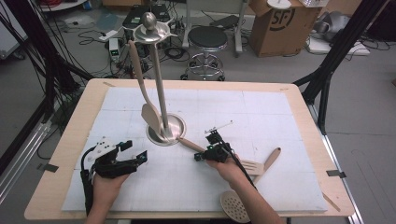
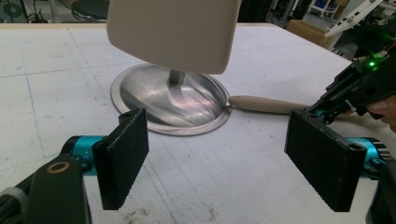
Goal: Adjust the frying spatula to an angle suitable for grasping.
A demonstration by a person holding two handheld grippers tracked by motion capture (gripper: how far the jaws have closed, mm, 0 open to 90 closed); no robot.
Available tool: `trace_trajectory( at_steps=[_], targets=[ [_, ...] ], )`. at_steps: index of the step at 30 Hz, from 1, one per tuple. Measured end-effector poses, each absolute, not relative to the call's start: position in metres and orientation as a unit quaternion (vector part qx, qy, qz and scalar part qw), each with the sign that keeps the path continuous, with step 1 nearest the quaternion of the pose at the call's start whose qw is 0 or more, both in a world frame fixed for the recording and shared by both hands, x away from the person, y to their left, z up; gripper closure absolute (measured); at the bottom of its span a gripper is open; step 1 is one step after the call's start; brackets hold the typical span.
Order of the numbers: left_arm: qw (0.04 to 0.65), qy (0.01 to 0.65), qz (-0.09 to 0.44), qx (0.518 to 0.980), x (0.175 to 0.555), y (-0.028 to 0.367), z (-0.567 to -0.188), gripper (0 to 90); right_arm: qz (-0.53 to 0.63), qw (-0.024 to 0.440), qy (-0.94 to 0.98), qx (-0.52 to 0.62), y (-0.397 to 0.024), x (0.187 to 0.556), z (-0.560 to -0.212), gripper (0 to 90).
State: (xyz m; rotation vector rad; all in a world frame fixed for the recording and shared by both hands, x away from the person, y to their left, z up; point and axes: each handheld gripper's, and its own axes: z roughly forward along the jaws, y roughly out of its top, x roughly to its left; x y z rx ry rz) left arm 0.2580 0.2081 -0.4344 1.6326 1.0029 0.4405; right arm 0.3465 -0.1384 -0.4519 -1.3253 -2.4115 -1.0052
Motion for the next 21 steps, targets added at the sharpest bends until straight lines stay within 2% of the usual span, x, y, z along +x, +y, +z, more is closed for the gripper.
trace_trajectory(
  at_steps=[21],
  targets=[
    [0.556, 0.425, 0.185, 0.690, 0.258, 0.209, -0.434, 22.4, -0.349, 0.078, -0.795, -0.490, -0.128, 0.366, -0.452, 90.0]
  ],
)
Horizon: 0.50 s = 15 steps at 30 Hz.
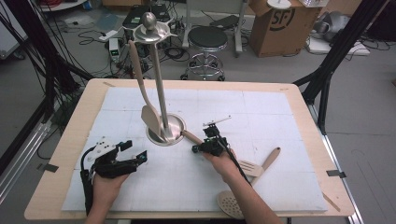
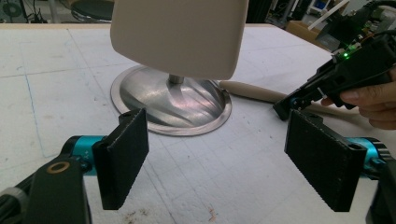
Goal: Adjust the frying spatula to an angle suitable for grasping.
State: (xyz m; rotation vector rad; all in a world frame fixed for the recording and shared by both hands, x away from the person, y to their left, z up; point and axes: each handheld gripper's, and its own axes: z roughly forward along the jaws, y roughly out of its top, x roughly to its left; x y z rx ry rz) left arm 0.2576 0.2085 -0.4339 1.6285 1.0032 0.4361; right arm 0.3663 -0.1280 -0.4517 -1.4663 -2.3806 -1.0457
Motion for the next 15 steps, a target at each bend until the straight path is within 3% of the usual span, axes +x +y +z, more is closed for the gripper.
trace_trajectory(
  at_steps=[8, 15],
  targets=[
    [0.557, 0.427, 0.185, 0.688, 0.258, 0.210, -0.434, 22.4, -0.359, 0.079, -0.794, -0.484, -0.127, 0.366, -0.445, 90.0],
    [0.557, 0.425, 0.187, 0.688, 0.257, 0.209, -0.433, 22.4, -0.384, 0.073, -0.791, -0.470, -0.158, 0.349, -0.417, 90.0]
  ],
)
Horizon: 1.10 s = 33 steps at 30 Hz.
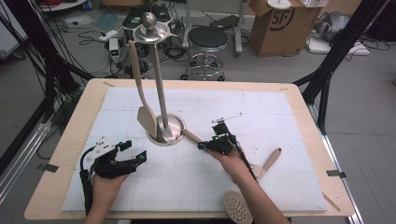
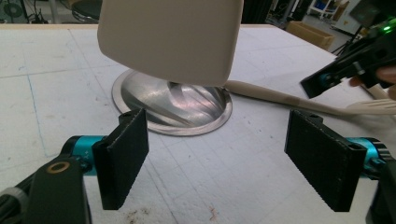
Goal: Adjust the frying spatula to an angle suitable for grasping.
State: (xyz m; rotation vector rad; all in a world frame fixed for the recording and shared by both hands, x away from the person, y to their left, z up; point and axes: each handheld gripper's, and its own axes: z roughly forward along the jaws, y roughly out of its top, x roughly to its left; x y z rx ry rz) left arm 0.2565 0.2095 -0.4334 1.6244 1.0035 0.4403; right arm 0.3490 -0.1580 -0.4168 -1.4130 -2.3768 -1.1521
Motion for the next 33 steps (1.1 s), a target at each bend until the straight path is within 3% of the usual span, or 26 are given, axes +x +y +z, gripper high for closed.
trace_trajectory(
  at_steps=[16, 26, 33],
  targets=[
    [0.552, 0.422, 0.189, 0.694, 0.257, 0.206, -0.434, 22.4, -0.400, 0.029, -0.743, -0.536, -0.305, 0.284, -0.404, 90.0],
    [0.551, 0.423, 0.188, 0.694, 0.257, 0.206, -0.434, 22.5, -0.408, 0.036, -0.731, -0.546, -0.346, 0.261, -0.421, 90.0],
    [0.551, 0.423, 0.188, 0.694, 0.257, 0.205, -0.434, 22.6, -0.410, 0.060, -0.728, -0.547, -0.350, 0.255, -0.426, 90.0]
  ],
)
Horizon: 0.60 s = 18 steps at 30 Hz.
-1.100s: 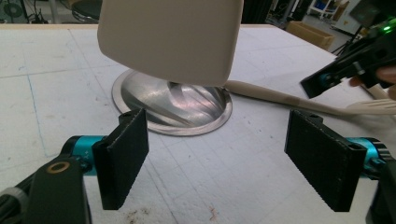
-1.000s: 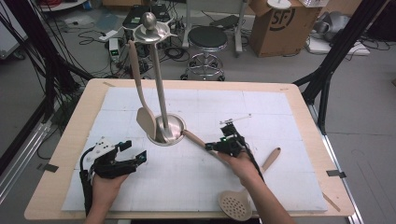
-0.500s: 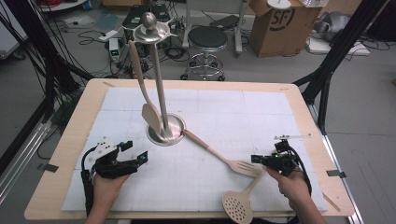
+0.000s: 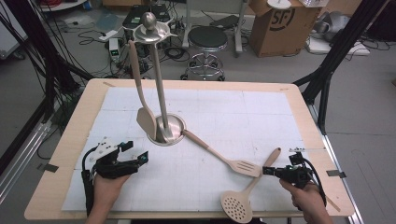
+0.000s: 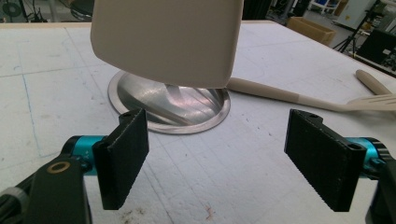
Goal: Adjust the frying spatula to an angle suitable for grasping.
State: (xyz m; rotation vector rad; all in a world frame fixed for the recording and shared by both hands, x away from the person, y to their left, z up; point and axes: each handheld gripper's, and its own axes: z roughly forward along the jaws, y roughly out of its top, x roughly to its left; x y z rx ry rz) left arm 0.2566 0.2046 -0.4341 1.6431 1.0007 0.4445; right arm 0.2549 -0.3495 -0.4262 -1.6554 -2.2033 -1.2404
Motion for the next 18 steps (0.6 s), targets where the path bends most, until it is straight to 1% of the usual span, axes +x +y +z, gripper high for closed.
trace_trajectory(
  at_steps=[1, 10, 18],
  targets=[
    [0.551, 0.423, 0.188, 0.695, 0.257, 0.205, -0.434, 22.5, -0.406, 0.066, -0.730, -0.546, -0.348, 0.255, -0.427, 90.0],
    [0.550, 0.421, 0.187, 0.696, 0.257, 0.204, -0.434, 22.6, -0.415, 0.065, -0.717, -0.556, -0.345, 0.259, -0.428, 90.0],
    [0.549, 0.422, 0.187, 0.696, 0.257, 0.203, -0.434, 22.5, -0.416, 0.064, -0.723, -0.548, -0.329, 0.270, -0.431, 90.0]
  ],
)
